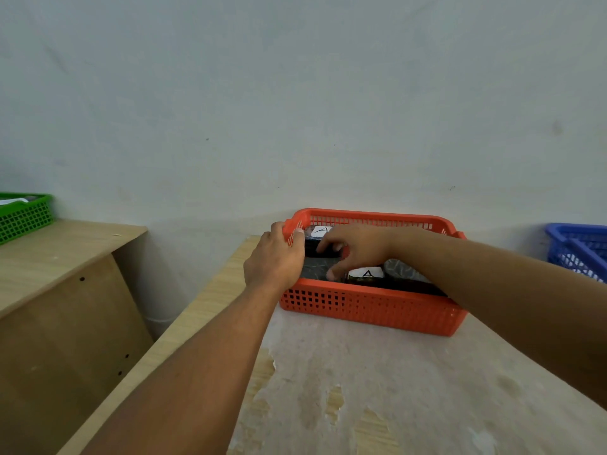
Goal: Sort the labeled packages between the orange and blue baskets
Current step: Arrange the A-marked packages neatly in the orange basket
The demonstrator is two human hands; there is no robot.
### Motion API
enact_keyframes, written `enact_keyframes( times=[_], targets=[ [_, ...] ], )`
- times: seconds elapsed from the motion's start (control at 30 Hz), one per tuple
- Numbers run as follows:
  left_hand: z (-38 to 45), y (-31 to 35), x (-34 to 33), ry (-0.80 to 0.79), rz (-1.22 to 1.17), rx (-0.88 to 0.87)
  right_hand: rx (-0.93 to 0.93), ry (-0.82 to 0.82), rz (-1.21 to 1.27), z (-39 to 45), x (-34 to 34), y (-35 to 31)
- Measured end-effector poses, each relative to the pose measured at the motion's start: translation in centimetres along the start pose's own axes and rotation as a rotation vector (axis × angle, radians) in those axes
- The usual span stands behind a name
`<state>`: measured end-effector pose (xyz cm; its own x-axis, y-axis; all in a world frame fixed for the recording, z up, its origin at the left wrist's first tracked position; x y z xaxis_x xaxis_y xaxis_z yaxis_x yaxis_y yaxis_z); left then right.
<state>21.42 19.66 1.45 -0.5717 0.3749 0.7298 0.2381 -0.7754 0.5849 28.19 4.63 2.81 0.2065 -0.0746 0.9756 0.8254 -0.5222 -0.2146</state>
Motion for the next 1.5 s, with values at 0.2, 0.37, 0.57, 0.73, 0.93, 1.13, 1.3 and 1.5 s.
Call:
enact_keyframes(
  times=[0.2,0.37,0.57,0.73,0.93,1.13,1.3,1.5],
  targets=[
    [-0.2,-0.4,0.2,0.003,-0.010,0.055,-0.100,-0.162,-0.127,0.6,-2.2,-0.4],
    [-0.3,-0.3,0.2,-0.013,-0.025,0.049,-0.145,-0.210,-0.082,0.3,-3.4,0.2],
    [-0.2,-0.4,0.2,0.000,-0.026,0.042,-0.113,-0.003,-0.025,0.2,-0.7,0.5],
    [-0.2,-0.4,0.2,0.011,-0.049,0.047,0.062,0.291,-0.020,-0.4,1.4,0.2],
    [-0.1,-0.5,0.2,0.013,-0.048,0.047,0.038,0.329,-0.077,-0.3,1.4,1.1],
    [-0.2,-0.2,0.2,0.003,-0.044,0.036,-0.160,0.502,0.278,-0.2,2.3,3.8],
    [-0.3,-0.3,0.3,-0.004,-0.047,0.034,-0.211,0.340,0.092,0.2,-0.1,3.3],
    [-0.3,-0.3,0.3,-0.012,-0.055,0.047,-0.108,0.241,-0.062,0.4,-0.6,1.4]
  ],
)
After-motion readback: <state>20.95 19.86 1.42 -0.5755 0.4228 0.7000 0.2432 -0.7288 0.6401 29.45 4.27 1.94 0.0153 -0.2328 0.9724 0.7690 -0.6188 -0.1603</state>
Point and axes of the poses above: each hand's wrist, its own z-axis towards the middle knuckle, its own x-axis out of the back of the hand, y = z × x, the point moved 8 cm from there along z, towards the middle knuckle, and after that the axes turned 2 degrees about x, right-handed, at the moved point
